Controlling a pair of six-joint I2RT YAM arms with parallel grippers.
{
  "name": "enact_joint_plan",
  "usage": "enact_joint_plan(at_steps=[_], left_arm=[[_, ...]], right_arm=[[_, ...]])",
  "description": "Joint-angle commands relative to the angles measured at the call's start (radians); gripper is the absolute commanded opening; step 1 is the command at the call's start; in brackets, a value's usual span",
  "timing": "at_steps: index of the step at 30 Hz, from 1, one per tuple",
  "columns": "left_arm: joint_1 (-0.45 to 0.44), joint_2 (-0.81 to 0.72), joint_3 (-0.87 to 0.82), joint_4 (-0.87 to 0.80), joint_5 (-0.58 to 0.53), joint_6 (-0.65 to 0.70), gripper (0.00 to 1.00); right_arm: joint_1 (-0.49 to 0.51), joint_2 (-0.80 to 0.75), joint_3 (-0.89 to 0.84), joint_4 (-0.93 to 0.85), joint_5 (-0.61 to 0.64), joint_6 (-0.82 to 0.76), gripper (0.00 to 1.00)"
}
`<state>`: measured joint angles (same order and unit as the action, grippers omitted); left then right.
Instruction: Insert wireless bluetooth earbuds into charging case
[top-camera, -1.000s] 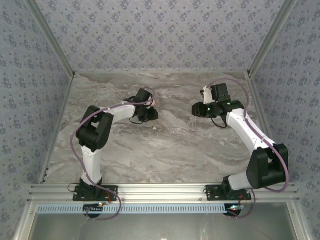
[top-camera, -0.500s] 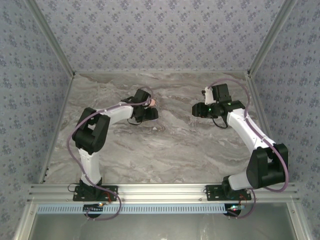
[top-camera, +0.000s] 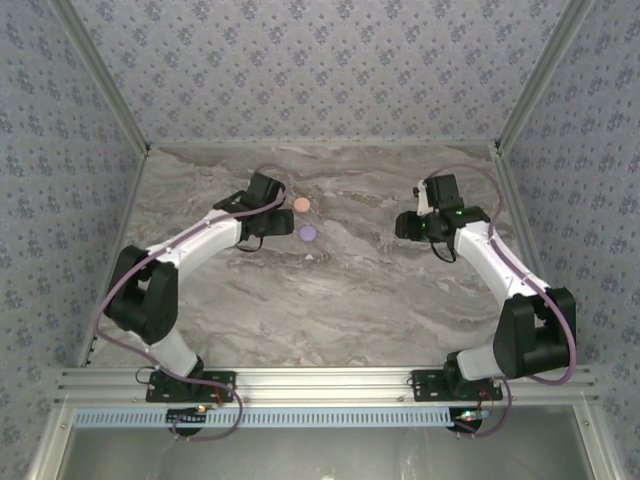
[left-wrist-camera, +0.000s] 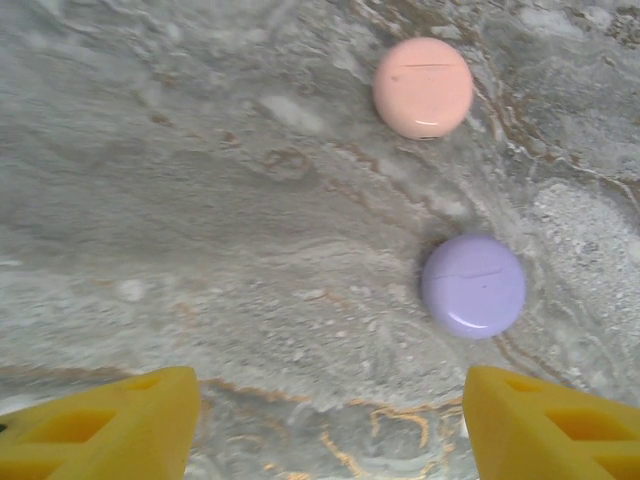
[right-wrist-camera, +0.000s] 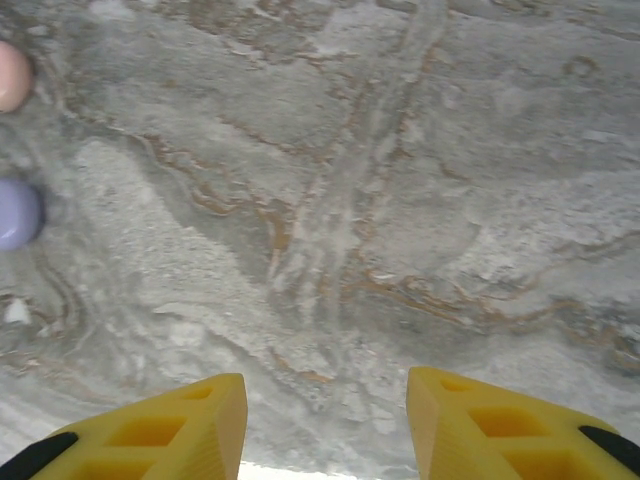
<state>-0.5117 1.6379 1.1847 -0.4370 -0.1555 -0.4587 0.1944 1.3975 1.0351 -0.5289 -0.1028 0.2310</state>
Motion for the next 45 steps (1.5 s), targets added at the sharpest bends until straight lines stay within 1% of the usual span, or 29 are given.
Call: enact_joint_plan(at_steps=[1, 5, 10, 14, 17, 20, 24, 28, 30, 31, 37, 40, 45], left_arm=[[0.03, -0.075, -0.048, -0.051, -0.092, 0.05, 0.7], [0.079, -0.153, -0.11, -0.039, -0.127, 0.075, 0.73], [0.154, -0.235, -0.176, -0.012, -0.167, 0.116, 0.78], [0.215, -0.287, -0.239, 0.04, -0.182, 0.162, 0.82], [0.248, -0.314, -0.292, 0.106, -0.196, 0.2, 0.87], [0.267, -0.326, -0.34, 0.191, -0.215, 0.241, 0.88], [0.286, -0.32, -0.399, 0.311, -0.277, 0.316, 0.89], [0.305, -0.32, -0.477, 0.462, -0.277, 0.415, 0.89], [0.323, -0.318, -0.504, 0.516, -0.255, 0.442, 0.89], [0.334, -0.316, -0.516, 0.542, -0.227, 0.455, 0.89], [0.387, -0.288, -0.603, 0.737, -0.072, 0.506, 0.91], [0.424, -0.284, -0.649, 0.839, 0.026, 0.496, 0.91], [0.465, -0.264, -0.689, 0.955, 0.086, 0.477, 0.92]], right_arm=[[-0.015, -0.039, -0.027, 0.023, 0.119, 0.004, 0.48], [-0.02, -0.054, -0.057, 0.053, 0.227, 0.037, 0.5], [-0.041, -0.056, -0.087, 0.081, 0.291, 0.03, 0.54], [-0.067, -0.057, -0.12, 0.128, 0.33, 0.029, 0.59], [-0.086, -0.046, -0.136, 0.167, 0.326, 0.01, 0.62], [-0.102, -0.053, -0.174, 0.243, 0.318, -0.009, 0.65], [-0.123, -0.065, -0.239, 0.375, 0.282, -0.037, 0.7], [-0.143, -0.062, -0.296, 0.496, 0.239, -0.067, 0.73], [-0.144, -0.069, -0.346, 0.591, 0.23, -0.107, 0.73], [-0.144, -0.074, -0.37, 0.626, 0.229, -0.134, 0.73], [-0.166, -0.035, -0.424, 0.762, 0.179, -0.191, 0.75], [-0.179, -0.018, -0.45, 0.84, 0.15, -0.205, 0.75], [-0.198, 0.007, -0.491, 0.925, 0.11, -0.239, 0.76]])
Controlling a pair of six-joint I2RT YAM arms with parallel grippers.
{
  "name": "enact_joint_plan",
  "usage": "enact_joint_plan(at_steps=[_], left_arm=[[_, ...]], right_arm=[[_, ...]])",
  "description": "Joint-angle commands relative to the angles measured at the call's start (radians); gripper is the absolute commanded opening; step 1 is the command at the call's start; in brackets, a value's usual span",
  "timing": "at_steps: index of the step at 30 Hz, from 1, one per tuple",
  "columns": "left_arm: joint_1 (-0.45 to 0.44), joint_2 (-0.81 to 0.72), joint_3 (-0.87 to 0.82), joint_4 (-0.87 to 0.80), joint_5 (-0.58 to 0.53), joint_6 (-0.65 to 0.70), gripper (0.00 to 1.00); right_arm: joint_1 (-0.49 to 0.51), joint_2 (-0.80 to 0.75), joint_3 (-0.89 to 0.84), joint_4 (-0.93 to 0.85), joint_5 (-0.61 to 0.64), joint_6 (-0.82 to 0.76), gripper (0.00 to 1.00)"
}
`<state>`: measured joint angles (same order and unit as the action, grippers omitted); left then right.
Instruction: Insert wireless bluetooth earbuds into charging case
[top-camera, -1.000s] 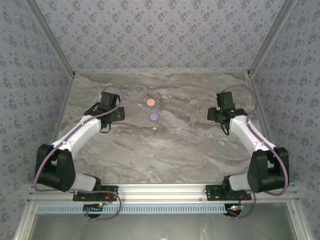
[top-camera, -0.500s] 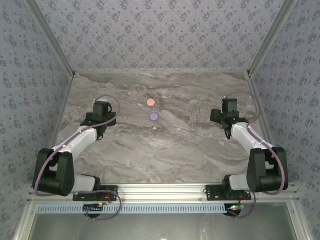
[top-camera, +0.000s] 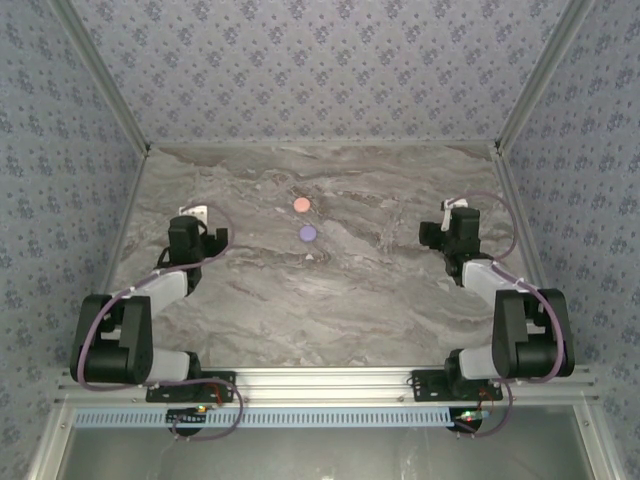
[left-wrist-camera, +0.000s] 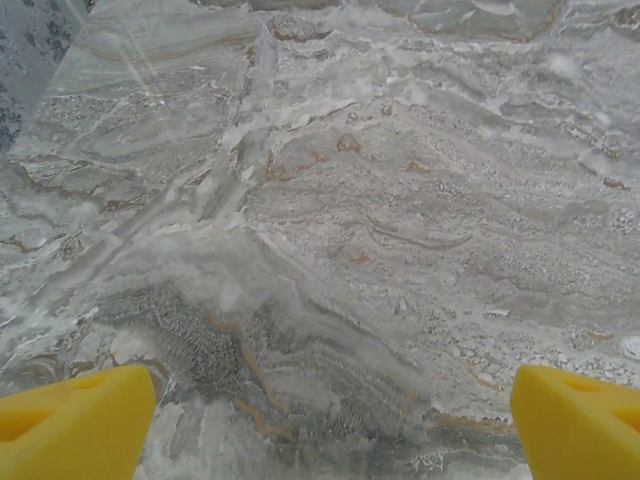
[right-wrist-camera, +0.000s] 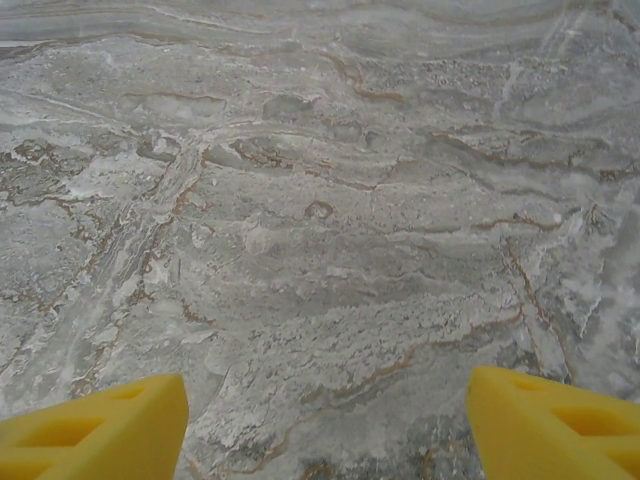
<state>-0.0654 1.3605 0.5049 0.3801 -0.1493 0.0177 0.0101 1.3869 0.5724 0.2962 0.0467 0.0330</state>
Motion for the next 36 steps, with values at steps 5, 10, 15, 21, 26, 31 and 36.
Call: enact_joint_plan(at_steps=[5, 10, 15, 21, 26, 31, 36], left_arm=[[0.044, 0.044, -0.015, 0.194, 0.126, 0.008, 0.92], [0.062, 0.059, -0.045, 0.261, 0.161, 0.003, 0.92], [0.085, 0.093, -0.091, 0.367, 0.2, -0.011, 0.92], [0.088, 0.159, -0.167, 0.559, 0.203, -0.015, 0.92], [0.087, 0.167, -0.106, 0.456, 0.135, -0.037, 0.99], [0.083, 0.172, -0.093, 0.435, 0.105, -0.043, 0.99], [0.083, 0.17, -0.089, 0.424, 0.108, -0.044, 0.99]], right_arm=[[-0.038, 0.035, -0.07, 0.199, -0.059, -0.047, 0.76], [-0.06, 0.048, -0.093, 0.271, -0.077, -0.048, 0.76], [-0.068, 0.084, -0.128, 0.368, -0.09, -0.048, 0.77], [-0.07, 0.117, -0.177, 0.476, -0.09, -0.05, 0.77], [-0.064, 0.134, -0.188, 0.508, -0.084, -0.053, 0.8], [-0.059, 0.135, -0.186, 0.501, -0.07, -0.056, 1.0], [-0.057, 0.133, -0.184, 0.5, -0.071, -0.056, 1.0]])
